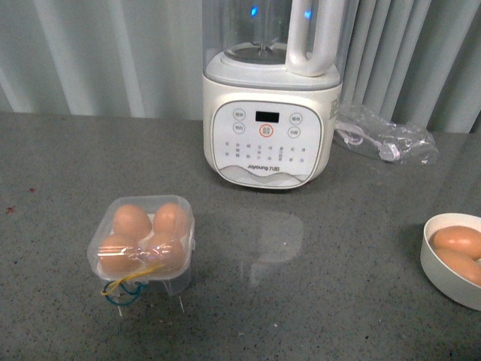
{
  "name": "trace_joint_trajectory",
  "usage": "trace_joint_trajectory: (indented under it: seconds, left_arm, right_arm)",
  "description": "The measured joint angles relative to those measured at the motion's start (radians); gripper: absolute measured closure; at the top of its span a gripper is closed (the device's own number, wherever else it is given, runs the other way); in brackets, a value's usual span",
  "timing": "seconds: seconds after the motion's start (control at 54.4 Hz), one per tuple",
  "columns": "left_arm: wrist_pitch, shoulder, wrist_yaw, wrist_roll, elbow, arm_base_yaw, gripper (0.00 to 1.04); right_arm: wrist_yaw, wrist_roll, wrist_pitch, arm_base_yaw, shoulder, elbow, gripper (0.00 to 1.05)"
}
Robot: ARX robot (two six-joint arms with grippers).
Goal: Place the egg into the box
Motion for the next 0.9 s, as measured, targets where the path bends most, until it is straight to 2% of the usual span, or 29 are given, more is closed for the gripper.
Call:
trace_joint_trajectory:
  seconds: [0.221,0.368,0.46,0.533,0.901]
  left_arm:
    - [0.0,0.0,0.0,0.0,0.0,0.0,0.5]
    - [0.0,0.0,0.0,0.0,0.0,0.0,0.18]
    - [0.0,0.0,0.0,0.0,0.0,0.0,0.05]
    - [0.0,0.0,0.0,0.0,0.0,0.0,0.08]
    - [0.0,0.0,0.0,0.0,0.0,0.0,0.07]
  right_arm:
    - [0.0,0.0,0.0,0.0,0.0,0.0,0.07]
    - [0.0,0.0,0.0,0.0,0.0,0.0,0.07]
    - [0.0,0.0,0.0,0.0,0.0,0.0,0.07]
    - [0.0,0.0,0.0,0.0,0.0,0.0,0.07]
    - [0.0,0.0,0.0,0.0,0.0,0.0,0.07]
